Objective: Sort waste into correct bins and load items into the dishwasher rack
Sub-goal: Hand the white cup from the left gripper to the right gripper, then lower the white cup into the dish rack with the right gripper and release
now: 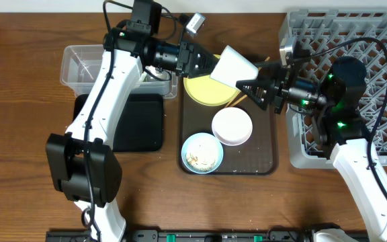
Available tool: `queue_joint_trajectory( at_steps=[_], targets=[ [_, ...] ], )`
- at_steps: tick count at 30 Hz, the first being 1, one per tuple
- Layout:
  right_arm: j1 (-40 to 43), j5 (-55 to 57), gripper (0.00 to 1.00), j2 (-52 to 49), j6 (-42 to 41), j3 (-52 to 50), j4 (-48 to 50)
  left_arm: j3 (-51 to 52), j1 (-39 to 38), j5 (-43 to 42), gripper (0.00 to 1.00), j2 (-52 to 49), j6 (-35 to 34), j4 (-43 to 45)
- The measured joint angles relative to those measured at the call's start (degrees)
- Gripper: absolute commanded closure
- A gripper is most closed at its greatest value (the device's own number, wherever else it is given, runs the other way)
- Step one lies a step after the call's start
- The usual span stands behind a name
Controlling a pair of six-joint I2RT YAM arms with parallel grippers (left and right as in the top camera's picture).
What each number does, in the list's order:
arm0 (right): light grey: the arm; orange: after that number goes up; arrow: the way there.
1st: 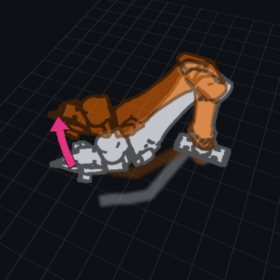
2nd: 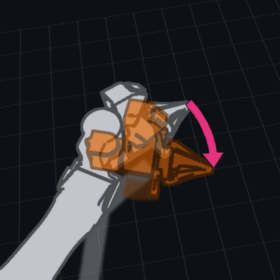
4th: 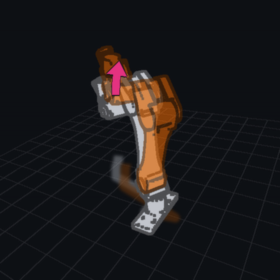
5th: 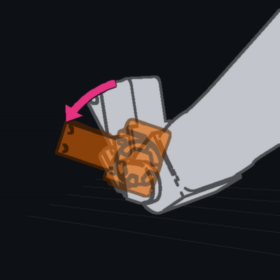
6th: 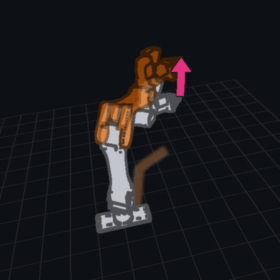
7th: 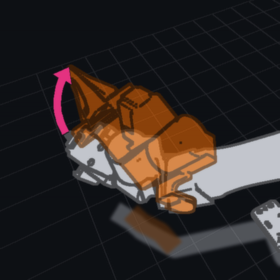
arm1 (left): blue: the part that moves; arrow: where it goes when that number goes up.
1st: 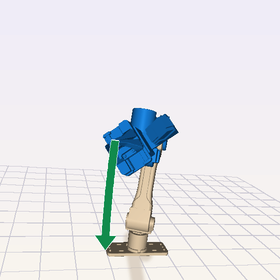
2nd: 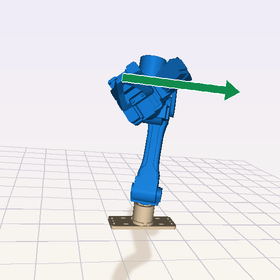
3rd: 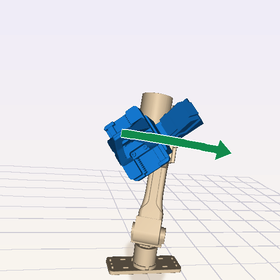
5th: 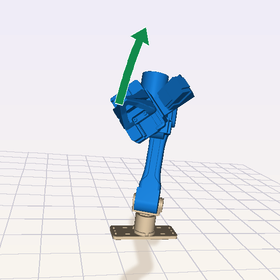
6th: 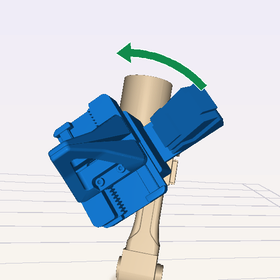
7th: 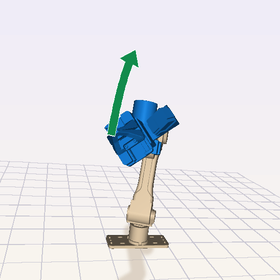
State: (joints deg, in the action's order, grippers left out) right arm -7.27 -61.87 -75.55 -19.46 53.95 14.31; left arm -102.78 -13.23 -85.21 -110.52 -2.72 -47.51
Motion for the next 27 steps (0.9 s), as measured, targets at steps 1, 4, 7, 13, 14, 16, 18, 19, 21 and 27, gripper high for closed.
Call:
queue_joint_trajectory(
  at_steps=[1,4,7,13,14,16,18,19,21,27],
  targets=[
    [0.4,0.0,0.43,0.0,-0.6,0.0,-0.1,0.0,0.1,0.0,0.54,0.0,0.0,0.3],
    [4.4,0.1,0.43,0.1,-2.9,0.0,-2.5,0.0,1.5,-0.2,0.53,0.0,0.0,1.6],
    [10.3,1.6,0.43,0.5,-4.5,0.0,-9.7,0.0,4.4,0.4,0.53,0.0,0.0,2.0],
    [19.0,10.9,0.46,6.1,-3.1,0.7,-33.9,0.0,10.9,5.8,0.53,0.0,0.0,2.1],
    [19.9,14.3,0.46,7.7,-2.1,1.6,-40.1,0.0,11.4,7.1,0.53,0.0,0.0,2.1],
    [20.3,20.0,0.46,9.3,-0.8,4.8,-50.1,0.0,11.6,9.9,0.53,0.0,0.0,2.0],
    [20.4,27.7,0.45,10.2,1.3,10.7,-61.4,0.0,11.1,13.8,0.53,0.0,0.0,1.4],
    [20.4,31.3,0.45,10.3,2.2,13.6,-65.7,0.0,10.8,15.6,0.53,0.0,0.0,1.0],
    [20.4,38.3,0.44,10.3,3.5,19.4,-74.1,0.0,9.9,19.9,0.53,0.0,0.0,-0.1],
    [20.4,52.1,0.44,8.4,6.4,27.6,-88.1,0.0,7.1,31.5,0.53,0.0,0.0,-3.8]
  ],
)
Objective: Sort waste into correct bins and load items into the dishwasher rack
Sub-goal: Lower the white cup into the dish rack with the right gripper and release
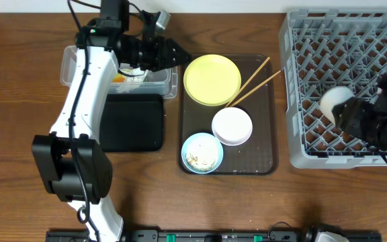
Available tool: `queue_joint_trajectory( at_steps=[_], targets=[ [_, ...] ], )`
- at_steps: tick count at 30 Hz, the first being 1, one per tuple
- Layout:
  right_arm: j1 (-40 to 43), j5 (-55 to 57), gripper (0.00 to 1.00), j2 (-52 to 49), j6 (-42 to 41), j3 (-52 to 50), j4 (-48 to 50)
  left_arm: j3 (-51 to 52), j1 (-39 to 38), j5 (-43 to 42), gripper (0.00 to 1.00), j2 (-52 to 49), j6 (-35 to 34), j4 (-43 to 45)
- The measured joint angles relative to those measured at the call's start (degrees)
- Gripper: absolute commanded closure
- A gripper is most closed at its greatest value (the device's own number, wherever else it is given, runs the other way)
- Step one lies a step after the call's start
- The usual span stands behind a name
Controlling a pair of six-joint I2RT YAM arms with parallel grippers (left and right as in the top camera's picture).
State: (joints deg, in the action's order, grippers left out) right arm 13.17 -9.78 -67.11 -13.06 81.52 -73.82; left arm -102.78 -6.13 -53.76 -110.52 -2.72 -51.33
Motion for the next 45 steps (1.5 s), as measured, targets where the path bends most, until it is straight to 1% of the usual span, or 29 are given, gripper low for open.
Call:
queue_joint_trajectory(
  at_steps=[5,10,19,27,28,29,31,35,38,41,45],
  targets=[
    [0.0,4.2,0.45,-7.2,2.8,0.1,-7.1,0.0,-2.3,8.0,0.53,0.0,0.0,-1.4],
    [0.0,5.5,0.45,-14.4,5.2,0.1,-10.5,0.0,-3.4,11.9,0.53,0.0,0.0,-1.5],
    [0.0,5.8,0.46,-20.3,6.5,0.0,-9.3,0.0,-3.4,13.7,0.53,0.0,0.0,-1.5],
    [-1.8,6.1,0.41,-23.5,6.6,-0.7,-7.3,0.0,-3.4,13.7,0.53,0.0,0.0,-1.5],
    [-2.1,6.1,0.4,-24.1,6.7,-0.7,-7.3,0.0,-3.4,13.7,0.53,0.0,0.0,-1.5],
    [-2.1,6.1,0.36,-24.8,6.7,-0.7,-7.3,0.0,-3.4,13.7,0.53,0.0,0.0,-1.5],
    [-2.1,6.3,0.23,-26.1,6.8,-0.8,-7.3,0.0,-3.4,13.7,0.53,0.0,0.0,-1.5],
    [-2.1,6.4,0.06,-27.4,7.3,-1.1,-7.7,0.0,-3.4,13.7,0.52,0.0,0.0,-1.6],
    [-2.1,6.6,0.03,-27.4,7.3,-1.1,-7.8,0.0,-3.4,13.7,0.52,0.0,0.0,-1.6],
    [-2.1,6.6,0.04,-27.4,7.3,-0.4,-8.3,0.0,-3.4,13.8,0.52,0.0,0.1,-1.6],
    [-2.1,4.9,0.03,-27.4,7.5,5.7,-9.7,0.0,-3.4,14.5,0.53,0.0,1.4,-2.4]
  ],
)
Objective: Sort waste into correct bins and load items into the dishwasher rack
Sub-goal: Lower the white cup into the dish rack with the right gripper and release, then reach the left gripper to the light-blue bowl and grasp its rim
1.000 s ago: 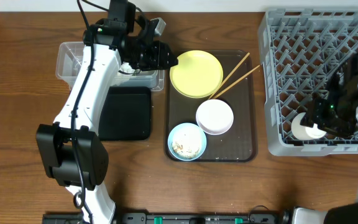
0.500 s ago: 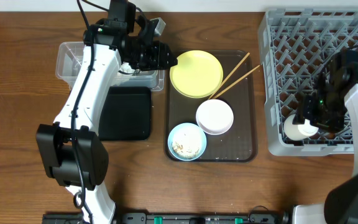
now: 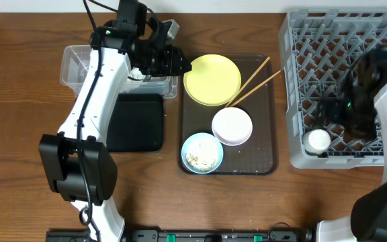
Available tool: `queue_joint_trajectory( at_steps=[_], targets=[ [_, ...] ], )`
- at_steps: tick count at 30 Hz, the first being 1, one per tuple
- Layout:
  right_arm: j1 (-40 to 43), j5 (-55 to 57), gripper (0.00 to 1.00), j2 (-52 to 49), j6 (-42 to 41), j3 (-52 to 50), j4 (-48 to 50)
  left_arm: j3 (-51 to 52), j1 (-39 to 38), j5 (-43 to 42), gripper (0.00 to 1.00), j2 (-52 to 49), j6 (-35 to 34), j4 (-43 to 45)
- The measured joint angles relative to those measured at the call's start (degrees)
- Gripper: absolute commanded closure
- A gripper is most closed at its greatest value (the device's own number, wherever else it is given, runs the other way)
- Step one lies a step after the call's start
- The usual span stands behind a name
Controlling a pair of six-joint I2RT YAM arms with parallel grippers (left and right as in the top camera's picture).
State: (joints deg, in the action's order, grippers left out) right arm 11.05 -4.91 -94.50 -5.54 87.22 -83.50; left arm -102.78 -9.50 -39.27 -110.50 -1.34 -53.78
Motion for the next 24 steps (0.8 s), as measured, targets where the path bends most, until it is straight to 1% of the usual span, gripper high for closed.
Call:
queue_joint_trajectory(
  at_steps=[5,9,12,14,17,21,24],
  targets=[
    [-1.6,-7.2,0.03,0.3,2.7,7.9,3.4,0.0,-0.3,6.0,0.53,2.7,0.8,-4.5],
    [-6.2,-11.3,0.03,0.9,3.7,8.7,7.6,0.0,-2.9,11.6,0.56,7.5,1.3,-12.0],
    [-9.2,-12.8,0.03,0.9,3.9,8.7,8.7,0.0,-7.0,14.4,0.56,9.4,0.7,-17.0],
    [-10.7,-13.4,0.03,0.9,3.9,8.7,9.5,1.0,-9.8,15.3,0.56,9.4,0.2,-17.3],
    [-11.6,-13.7,0.03,0.9,3.8,8.7,10.5,6.0,-14.4,16.2,0.58,9.4,-1.7,-15.6],
    [-11.2,-13.4,0.03,0.9,3.2,8.7,10.9,12.8,-20.1,17.2,0.6,9.1,-5.2,-12.0],
    [-10.1,-13.2,0.03,0.9,3.2,8.7,11.0,16.8,-25.8,20.2,0.6,8.9,-6.9,-11.1]
  ],
)
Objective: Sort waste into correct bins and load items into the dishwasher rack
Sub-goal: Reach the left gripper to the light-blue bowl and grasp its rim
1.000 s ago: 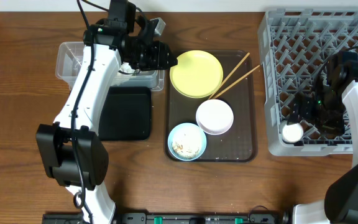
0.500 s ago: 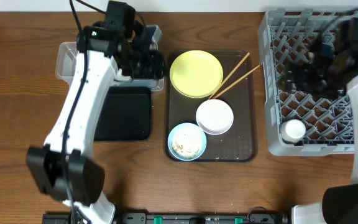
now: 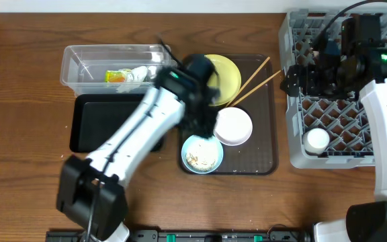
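My left arm reaches across the dark serving tray (image 3: 264, 144), blurred by motion. Its gripper (image 3: 205, 128) hangs between the white bowl (image 3: 234, 126) and the blue bowl (image 3: 202, 153), which holds food scraps; the jaws are hidden under the wrist. The yellow plate (image 3: 228, 75) and a pair of chopsticks (image 3: 255, 82) lie at the tray's far end. My right gripper (image 3: 289, 84) is at the left edge of the grey dishwasher rack (image 3: 355, 40), close to the chopsticks' upper ends, fingers apart with nothing in them. A white cup (image 3: 316, 140) stands in the rack's near left corner.
A clear plastic bin (image 3: 86, 67) at the back left holds yellow and white waste (image 3: 125, 74). A black bin (image 3: 109, 124) sits in front of it, partly under my left arm. Bare wooden table lies along the front edge.
My left gripper has gone from the clear bin's right end to over the tray, between the two bowls. My right gripper has moved from above the rack's middle to the rack's left edge.
First both grippers met at a white cup above the yellow plate. Then the right gripper carried the cup over the rack while the left was at the clear bin. Later the cup stood in the rack. Now both grippers are back near the tray.
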Available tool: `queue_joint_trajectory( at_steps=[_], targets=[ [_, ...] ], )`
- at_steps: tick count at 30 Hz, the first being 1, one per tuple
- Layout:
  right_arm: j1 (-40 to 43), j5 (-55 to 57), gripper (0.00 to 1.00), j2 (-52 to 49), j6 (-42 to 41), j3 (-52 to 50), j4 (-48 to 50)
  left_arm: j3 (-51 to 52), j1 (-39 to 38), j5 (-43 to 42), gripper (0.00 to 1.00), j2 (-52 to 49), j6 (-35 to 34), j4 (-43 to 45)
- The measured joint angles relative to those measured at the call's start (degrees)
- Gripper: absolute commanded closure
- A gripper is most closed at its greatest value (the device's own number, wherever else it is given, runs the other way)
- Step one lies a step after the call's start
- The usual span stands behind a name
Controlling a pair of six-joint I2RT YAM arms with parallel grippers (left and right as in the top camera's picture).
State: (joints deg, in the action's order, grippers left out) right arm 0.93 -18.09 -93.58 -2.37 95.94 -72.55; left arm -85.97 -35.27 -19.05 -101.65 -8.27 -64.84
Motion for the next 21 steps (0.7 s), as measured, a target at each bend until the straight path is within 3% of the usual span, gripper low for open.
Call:
queue_joint_trajectory(
  at_steps=[9,15,21],
  targets=[
    [2.2,0.7,0.04,0.0,-0.1,0.0,0.0,6.4,-15.1,10.9,0.59,-0.1,-1.0,6.8],
    [2.2,0.7,0.04,0.0,-0.1,0.0,0.0,12.5,-16.5,13.5,0.58,-0.2,-0.6,10.9],
    [2.1,0.8,0.04,0.0,-0.1,0.0,0.0,13.5,-16.5,14.0,0.59,-0.3,4.6,12.5]
  ],
)
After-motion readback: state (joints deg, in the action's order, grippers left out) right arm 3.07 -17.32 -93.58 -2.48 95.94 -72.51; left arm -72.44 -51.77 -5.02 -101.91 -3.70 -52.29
